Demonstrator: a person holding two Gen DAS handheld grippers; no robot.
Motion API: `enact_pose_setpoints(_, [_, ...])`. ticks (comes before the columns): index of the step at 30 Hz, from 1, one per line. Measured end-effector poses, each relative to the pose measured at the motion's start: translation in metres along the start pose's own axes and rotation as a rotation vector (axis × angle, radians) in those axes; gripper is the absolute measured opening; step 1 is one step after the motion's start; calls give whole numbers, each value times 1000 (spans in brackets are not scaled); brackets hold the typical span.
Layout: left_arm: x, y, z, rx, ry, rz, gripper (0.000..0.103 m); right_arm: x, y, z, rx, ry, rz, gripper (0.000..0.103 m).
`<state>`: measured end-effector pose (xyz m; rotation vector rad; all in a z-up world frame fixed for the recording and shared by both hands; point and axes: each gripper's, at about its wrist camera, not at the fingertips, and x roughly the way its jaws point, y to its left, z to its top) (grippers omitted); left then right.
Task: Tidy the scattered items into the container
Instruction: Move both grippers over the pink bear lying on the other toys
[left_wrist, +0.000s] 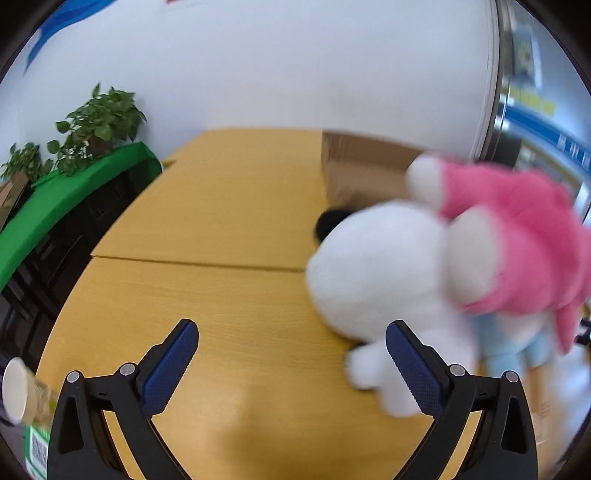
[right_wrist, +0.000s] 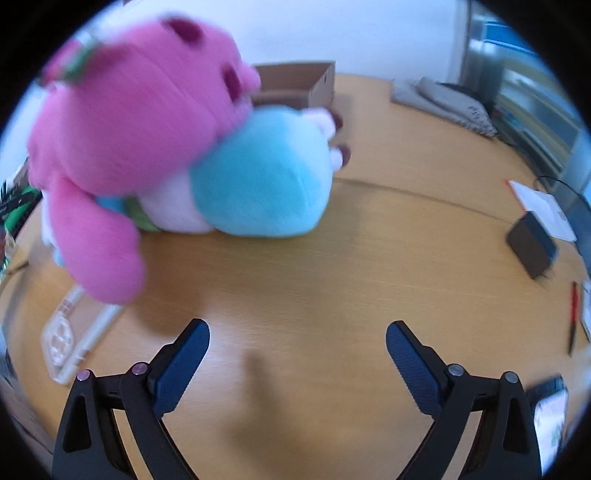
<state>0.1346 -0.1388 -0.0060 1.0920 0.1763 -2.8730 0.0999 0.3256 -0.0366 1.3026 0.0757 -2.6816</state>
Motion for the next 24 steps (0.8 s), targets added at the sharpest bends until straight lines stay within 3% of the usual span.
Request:
enact_pose_setpoints(5, [-35, -72, 5, 67, -40, -22, 103, -50, 58, 35, 37, -164, -14, 98])
enact_pose_setpoints(10, [-39, -127, 6, 109, -46, -71, 103, -62, 101, 53, 72, -187, -9, 98])
enact_pose_setpoints(17, [-38, -142, 3, 87, -55, -51, 103, -64, 121, 53, 70, -171, -105, 98])
enact_pose_setpoints(21, [-34, -138, 5, 80, -59, 18, 103, -60, 119, 51, 83, -161, -116, 98])
enact_pose_setpoints(24, [-30, -136, 6, 74, -47, 11, 103, -58, 117, 50, 93, -154, -123, 98])
